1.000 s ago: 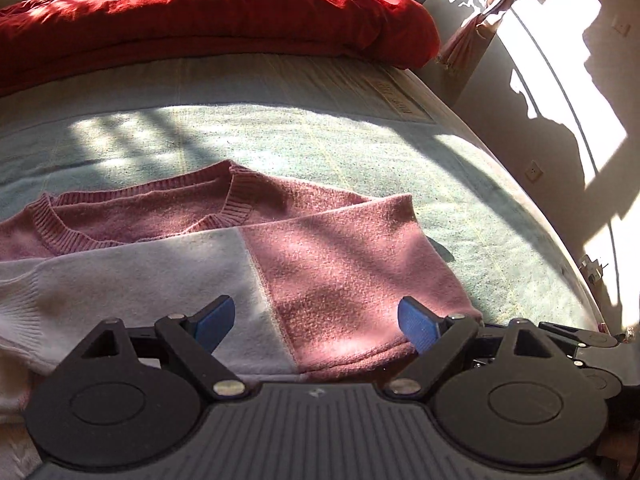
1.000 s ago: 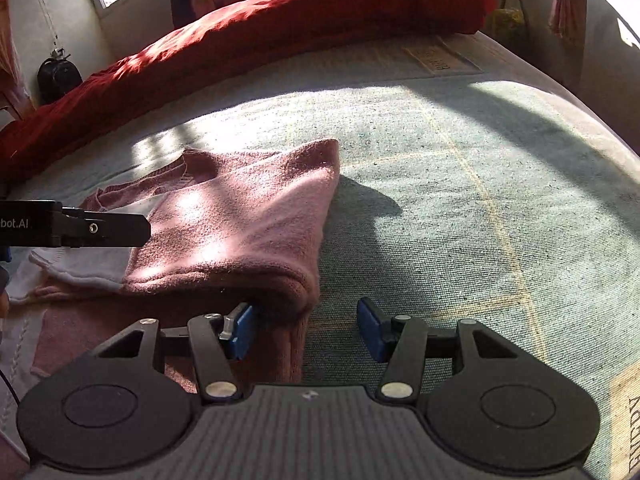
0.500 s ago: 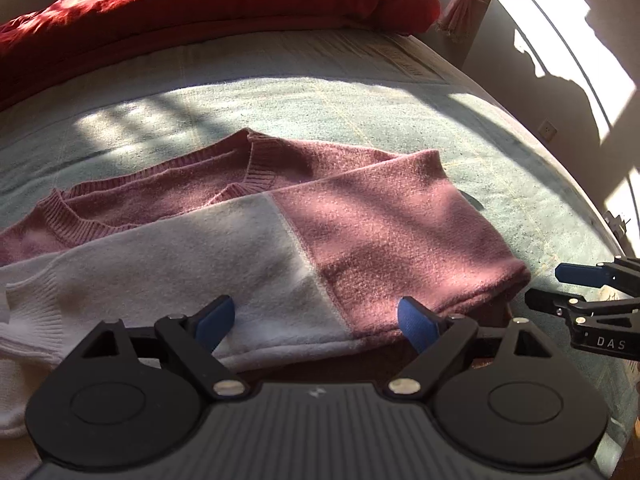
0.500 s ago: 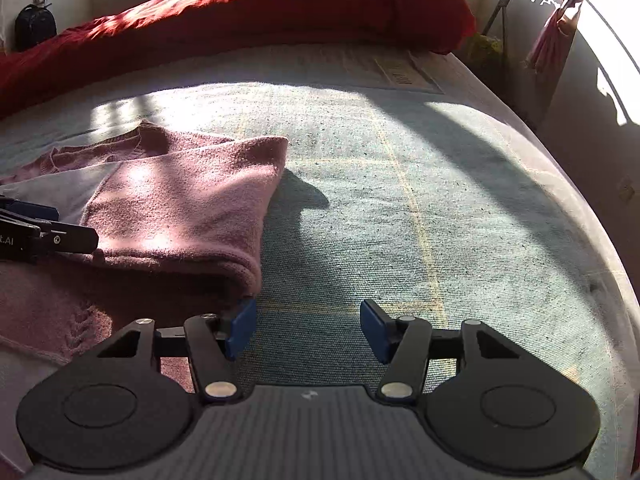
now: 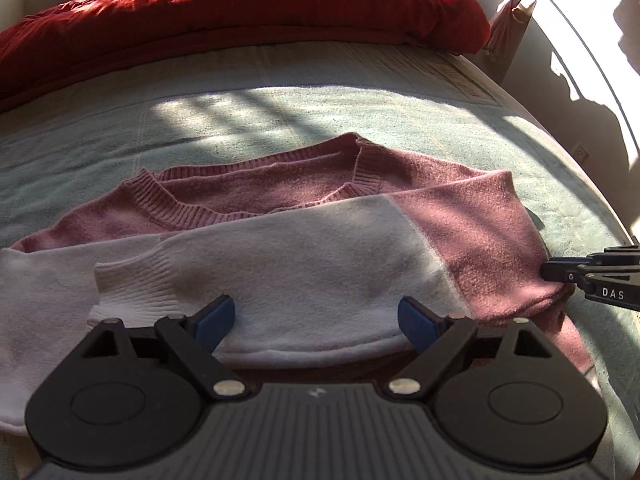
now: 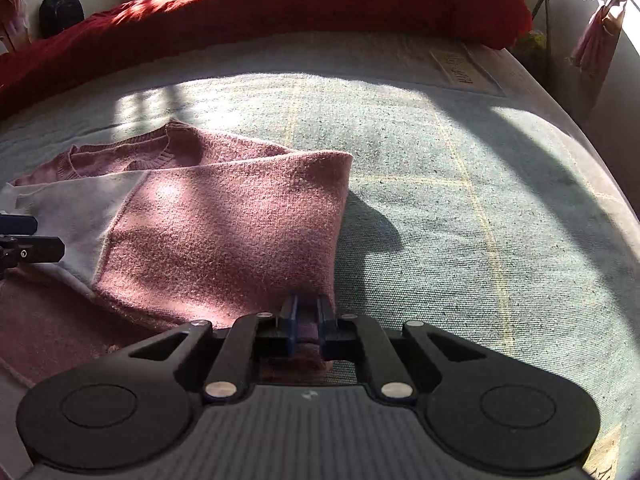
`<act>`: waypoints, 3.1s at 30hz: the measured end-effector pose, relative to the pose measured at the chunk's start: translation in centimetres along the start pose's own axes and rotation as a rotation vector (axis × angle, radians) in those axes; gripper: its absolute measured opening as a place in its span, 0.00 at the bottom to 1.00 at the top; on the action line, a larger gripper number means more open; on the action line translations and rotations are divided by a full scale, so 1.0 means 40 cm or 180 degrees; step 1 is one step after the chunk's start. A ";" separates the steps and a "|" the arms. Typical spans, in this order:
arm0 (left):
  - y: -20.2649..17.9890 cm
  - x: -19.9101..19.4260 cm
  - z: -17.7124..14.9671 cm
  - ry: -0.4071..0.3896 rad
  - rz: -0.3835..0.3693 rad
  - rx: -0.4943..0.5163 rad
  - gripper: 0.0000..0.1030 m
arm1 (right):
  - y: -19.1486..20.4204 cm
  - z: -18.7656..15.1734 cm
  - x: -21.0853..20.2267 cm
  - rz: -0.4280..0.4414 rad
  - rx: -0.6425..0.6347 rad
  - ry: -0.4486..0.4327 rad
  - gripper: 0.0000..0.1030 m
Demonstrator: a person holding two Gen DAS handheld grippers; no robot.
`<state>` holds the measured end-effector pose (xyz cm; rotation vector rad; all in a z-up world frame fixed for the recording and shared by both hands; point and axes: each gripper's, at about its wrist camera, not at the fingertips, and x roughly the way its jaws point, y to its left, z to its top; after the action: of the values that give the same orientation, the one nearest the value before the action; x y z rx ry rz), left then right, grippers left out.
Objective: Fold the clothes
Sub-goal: 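Press the folded sleeve flat with the right gripper beside the left gripper, then lift both grippers away from the folded sweater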
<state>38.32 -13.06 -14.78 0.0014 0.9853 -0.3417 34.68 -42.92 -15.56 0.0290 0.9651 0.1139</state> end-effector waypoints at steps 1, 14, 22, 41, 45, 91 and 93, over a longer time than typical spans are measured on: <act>0.004 -0.003 -0.002 -0.0013 -0.0022 0.0007 0.87 | -0.010 -0.001 -0.002 -0.0012 0.0065 0.0015 0.20; 0.028 -0.018 -0.039 -0.0127 -0.0155 0.0147 0.88 | 0.133 0.026 -0.016 0.0210 -0.0342 0.0000 0.23; 0.042 -0.058 -0.027 -0.0155 -0.0134 0.0249 0.88 | 0.076 0.077 -0.048 0.0220 -0.0012 -0.0304 0.23; 0.084 -0.080 -0.041 -0.0263 -0.0230 0.0132 0.91 | 0.019 0.192 0.039 0.0114 0.0329 -0.0283 0.18; 0.129 -0.056 -0.052 -0.0167 -0.0113 -0.0010 0.91 | 0.029 0.125 0.035 0.0104 0.0205 -0.0026 0.18; 0.095 -0.326 -0.317 -0.0108 0.0034 0.0318 0.92 | 0.361 -0.134 -0.156 0.0015 -0.0168 0.0143 0.74; 0.098 -0.311 -0.352 -0.0098 0.0079 0.0314 0.92 | 0.379 -0.175 -0.137 -0.0068 -0.0256 0.0127 0.75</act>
<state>21.67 -3.67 -13.09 0.0977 0.9363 -0.3662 24.55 -28.64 -13.91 -0.0578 0.9996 0.1338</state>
